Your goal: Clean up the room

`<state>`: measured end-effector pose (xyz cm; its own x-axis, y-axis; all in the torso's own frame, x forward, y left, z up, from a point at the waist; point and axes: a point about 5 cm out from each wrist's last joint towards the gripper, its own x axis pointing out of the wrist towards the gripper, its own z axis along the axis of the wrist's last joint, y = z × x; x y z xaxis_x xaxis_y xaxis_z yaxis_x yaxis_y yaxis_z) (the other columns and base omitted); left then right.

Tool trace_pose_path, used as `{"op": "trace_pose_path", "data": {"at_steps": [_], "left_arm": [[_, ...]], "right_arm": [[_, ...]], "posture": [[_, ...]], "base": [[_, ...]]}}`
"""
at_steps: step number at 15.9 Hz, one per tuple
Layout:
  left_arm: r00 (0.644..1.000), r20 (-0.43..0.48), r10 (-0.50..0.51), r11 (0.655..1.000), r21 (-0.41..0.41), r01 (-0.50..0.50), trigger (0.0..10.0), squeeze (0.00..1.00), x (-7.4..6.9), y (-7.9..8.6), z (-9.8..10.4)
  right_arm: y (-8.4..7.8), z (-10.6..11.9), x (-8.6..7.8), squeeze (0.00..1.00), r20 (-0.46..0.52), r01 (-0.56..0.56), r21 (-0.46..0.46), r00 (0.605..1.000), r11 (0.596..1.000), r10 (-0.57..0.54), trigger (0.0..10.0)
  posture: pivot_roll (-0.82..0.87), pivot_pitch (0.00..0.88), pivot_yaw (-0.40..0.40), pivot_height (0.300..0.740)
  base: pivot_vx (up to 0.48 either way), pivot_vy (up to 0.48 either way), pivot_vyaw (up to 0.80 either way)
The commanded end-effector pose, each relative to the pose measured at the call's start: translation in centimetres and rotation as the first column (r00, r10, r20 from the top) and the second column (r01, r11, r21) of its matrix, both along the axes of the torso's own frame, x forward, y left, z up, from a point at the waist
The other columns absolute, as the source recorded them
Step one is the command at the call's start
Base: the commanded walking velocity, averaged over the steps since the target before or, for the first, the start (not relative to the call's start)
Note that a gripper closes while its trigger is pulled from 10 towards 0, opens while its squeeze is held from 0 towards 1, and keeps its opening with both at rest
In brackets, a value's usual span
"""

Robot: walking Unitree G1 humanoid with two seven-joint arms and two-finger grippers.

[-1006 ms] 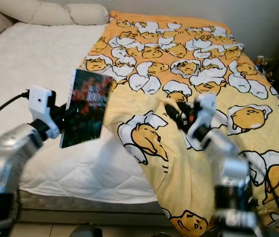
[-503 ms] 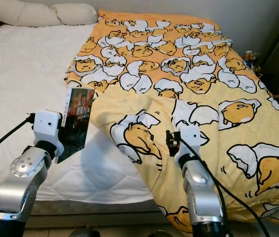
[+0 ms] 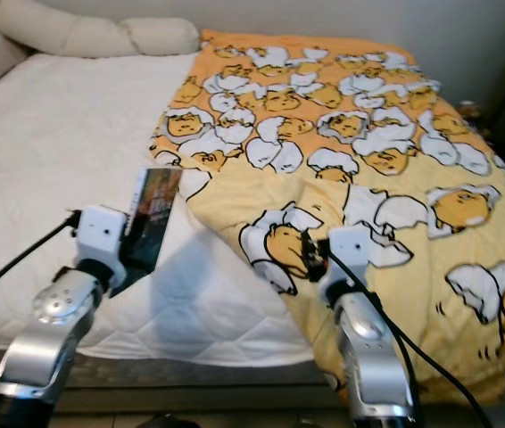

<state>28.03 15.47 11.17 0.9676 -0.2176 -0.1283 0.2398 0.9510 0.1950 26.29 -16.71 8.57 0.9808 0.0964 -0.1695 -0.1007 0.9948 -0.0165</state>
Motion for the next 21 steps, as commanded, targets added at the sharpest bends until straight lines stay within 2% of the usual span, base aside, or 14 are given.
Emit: {"op": "trace_pose_path", "data": {"at_steps": [1,4,6,14,21], "left_arm": [[0.998,0.054,-0.024,1.0,0.001,0.024,10.0,0.0,0.5,-0.8,1.0],[0.998,0.06,-0.028,1.0,0.004,0.028,10.0,0.0,0.4,-0.9,1.0],[0.998,0.064,-0.026,1.0,0.008,0.026,10.0,0.0,0.3,-0.7,1.1],[0.998,0.063,0.018,1.0,0.017,-0.019,10.0,0.0,-0.2,0.2,1.4],[0.998,0.042,0.054,0.999,0.001,-0.054,10.0,0.0,-0.9,0.4,1.0]], "right_arm": [[-0.5,0.5,0.0,0.0,0.009,0.012,-0.001,1.0,1.0,-0.012,10.0],[-0.5,0.3,-0.4,0.0,0.0,0.012,0.005,1.0,1.0,-0.012,10.0],[0.1,0.0,-0.6,0.0,-0.006,0.004,0.037,1.0,0.999,-0.003,10.0],[1.3,0.3,-0.2,0.0,0.008,-0.048,0.078,0.999,0.996,0.047,10.0],[2.8,-0.1,-0.7,0.0,-0.032,-0.228,0.093,0.972,0.969,0.232,10.0]], "posture": [[-0.09,0.0,0.031,0.74],[-0.08,0.0,0.03,0.74],[-0.07,0.0,0.036,0.74],[-0.04,0.0,0.042,0.74],[-0.02,0.0,0.021,0.74]], "base": [[0.0,0.48,0.0],[0.0,0.48,0.0],[0.0,0.48,0.0],[0.0,0.48,0.0],[0.0,0.48,0.0]]}}
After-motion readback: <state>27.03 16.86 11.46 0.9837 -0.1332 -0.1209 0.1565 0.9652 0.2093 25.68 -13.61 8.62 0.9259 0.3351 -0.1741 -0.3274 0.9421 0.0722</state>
